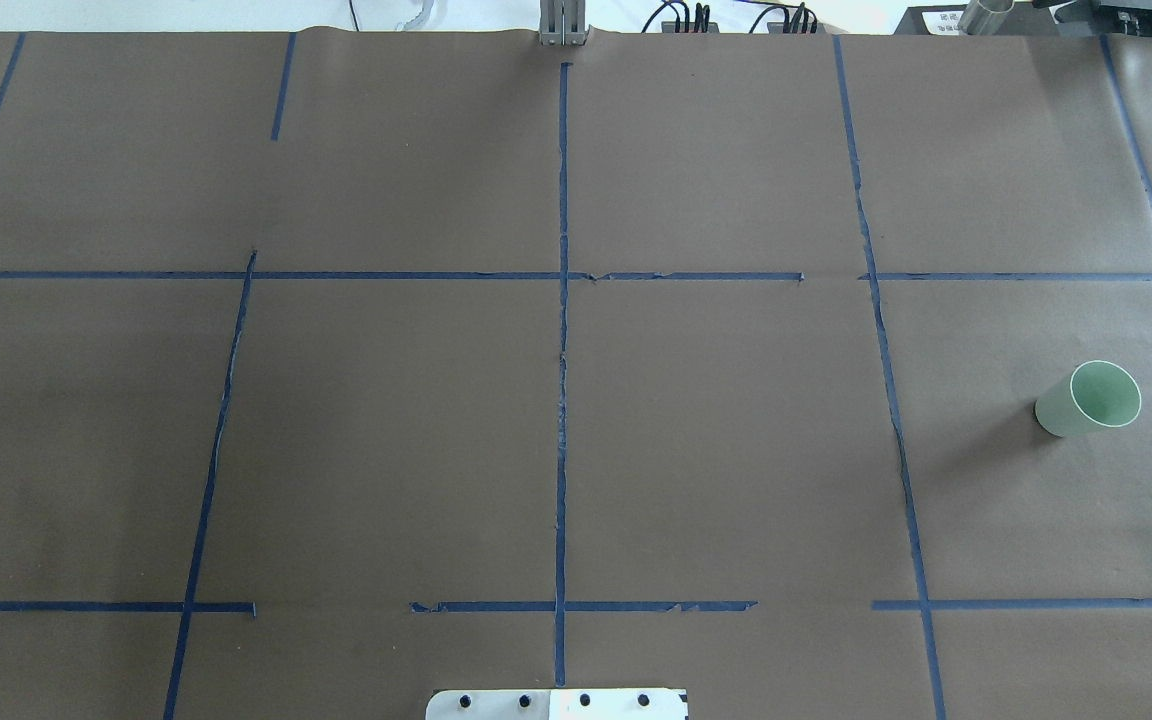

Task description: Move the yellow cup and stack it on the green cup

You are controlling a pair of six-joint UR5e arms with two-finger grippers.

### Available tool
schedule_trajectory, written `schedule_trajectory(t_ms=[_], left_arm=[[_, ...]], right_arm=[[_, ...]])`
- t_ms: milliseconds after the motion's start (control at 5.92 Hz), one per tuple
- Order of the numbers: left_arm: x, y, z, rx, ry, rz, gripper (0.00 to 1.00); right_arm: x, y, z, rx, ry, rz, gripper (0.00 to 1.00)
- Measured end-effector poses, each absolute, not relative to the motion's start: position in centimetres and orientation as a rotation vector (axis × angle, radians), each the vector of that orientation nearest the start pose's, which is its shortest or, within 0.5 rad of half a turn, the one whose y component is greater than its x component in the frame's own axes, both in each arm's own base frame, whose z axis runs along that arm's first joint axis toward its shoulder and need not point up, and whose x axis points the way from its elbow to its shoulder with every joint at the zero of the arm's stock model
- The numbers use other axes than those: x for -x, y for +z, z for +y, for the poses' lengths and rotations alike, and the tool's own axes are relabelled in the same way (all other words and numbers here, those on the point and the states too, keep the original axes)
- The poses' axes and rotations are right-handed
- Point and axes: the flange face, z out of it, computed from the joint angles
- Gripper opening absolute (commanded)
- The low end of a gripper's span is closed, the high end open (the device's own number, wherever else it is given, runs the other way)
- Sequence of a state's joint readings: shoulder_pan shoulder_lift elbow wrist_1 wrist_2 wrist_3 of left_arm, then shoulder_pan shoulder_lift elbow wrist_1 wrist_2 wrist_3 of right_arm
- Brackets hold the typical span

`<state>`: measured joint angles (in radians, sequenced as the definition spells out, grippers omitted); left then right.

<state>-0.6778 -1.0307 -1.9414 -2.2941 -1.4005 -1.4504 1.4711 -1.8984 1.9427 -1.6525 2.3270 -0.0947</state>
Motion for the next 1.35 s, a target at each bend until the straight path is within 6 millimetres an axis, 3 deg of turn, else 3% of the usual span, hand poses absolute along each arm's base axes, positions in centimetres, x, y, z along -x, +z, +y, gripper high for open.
schedule_trajectory(t_ms=[338, 675, 844, 1182, 1351], left_arm=[[-18.4, 64.7, -27.9, -0.457, -0.805, 0.324, 1.00], [-20.2, 66.0, -25.8, -0.523, -0.992, 0.184, 1.00], [-21.6, 65.1, -24.9, -0.517, -1.082, 0.088, 1.00], [-26.3, 63.3, -21.8, -0.464, -1.252, -0.095, 1.00], [-27.4, 63.4, -20.2, -0.450, -1.331, -0.156, 1.00]], right_arm=[[-3.0, 62.5, -35.6, 0.039, -0.170, -0.757, 1.00], [-3.0, 62.4, -35.6, 0.039, -0.170, -0.757, 1.00], [-3.0, 62.4, -35.6, 0.039, -0.170, -0.757, 1.00], [-3.0, 62.5, -35.6, 0.041, -0.169, -0.757, 1.00], [-3.0, 62.5, -35.6, 0.041, -0.168, -0.756, 1.00]])
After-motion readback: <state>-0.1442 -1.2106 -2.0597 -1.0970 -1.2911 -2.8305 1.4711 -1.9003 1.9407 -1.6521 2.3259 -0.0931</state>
